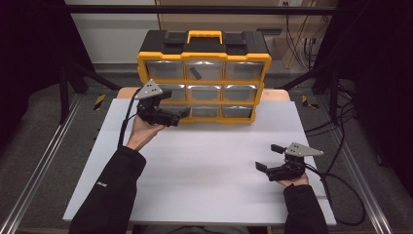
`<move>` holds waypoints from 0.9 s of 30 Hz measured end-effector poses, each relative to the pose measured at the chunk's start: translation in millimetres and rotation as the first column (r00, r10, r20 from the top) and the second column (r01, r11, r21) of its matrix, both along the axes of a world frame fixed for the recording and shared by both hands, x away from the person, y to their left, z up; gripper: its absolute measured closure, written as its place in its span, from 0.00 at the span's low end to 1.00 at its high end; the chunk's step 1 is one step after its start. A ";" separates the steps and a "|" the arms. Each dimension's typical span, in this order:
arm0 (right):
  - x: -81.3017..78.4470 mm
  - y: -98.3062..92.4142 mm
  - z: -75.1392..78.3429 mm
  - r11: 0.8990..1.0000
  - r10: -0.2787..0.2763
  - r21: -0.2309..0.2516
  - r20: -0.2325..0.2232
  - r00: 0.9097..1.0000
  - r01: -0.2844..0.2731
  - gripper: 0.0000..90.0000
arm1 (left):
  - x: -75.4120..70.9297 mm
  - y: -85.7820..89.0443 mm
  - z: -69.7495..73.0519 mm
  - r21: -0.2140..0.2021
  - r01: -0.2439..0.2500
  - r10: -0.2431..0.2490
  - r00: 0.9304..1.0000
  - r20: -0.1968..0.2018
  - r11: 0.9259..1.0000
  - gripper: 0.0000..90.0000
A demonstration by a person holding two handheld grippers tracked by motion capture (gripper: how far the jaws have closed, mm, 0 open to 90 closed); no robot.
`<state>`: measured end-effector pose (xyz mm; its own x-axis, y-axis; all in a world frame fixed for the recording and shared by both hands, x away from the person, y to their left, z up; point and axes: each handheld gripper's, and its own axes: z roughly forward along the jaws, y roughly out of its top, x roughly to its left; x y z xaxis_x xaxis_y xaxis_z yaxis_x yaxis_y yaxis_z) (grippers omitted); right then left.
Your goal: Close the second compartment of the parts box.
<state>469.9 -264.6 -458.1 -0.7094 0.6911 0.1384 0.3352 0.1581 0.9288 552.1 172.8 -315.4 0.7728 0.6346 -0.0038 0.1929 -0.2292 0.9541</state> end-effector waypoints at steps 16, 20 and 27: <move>0.2 0.8 -0.9 1.000 0.000 -0.001 -0.004 1.000 0.000 0.00 | -34.0 36.6 -41.5 -0.044 0.000 -0.002 0.999 -0.033 0.999 0.02; 0.4 0.2 -1.1 1.000 -0.002 0.000 -0.004 1.000 0.002 0.00 | -41.1 44.1 -53.8 -0.034 -0.009 0.007 0.999 -0.041 0.999 0.02; 0.3 0.5 -1.7 1.000 -0.003 0.001 -0.008 1.000 0.003 0.00 | -52.2 57.8 -73.8 -0.033 -0.018 0.016 0.998 -0.060 0.999 0.02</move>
<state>470.2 -264.1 -459.8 -0.7062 0.6932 0.1442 0.3427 0.1565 0.9263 500.0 230.7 -389.2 0.7598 0.6462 -0.0709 0.2529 -0.1934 0.9480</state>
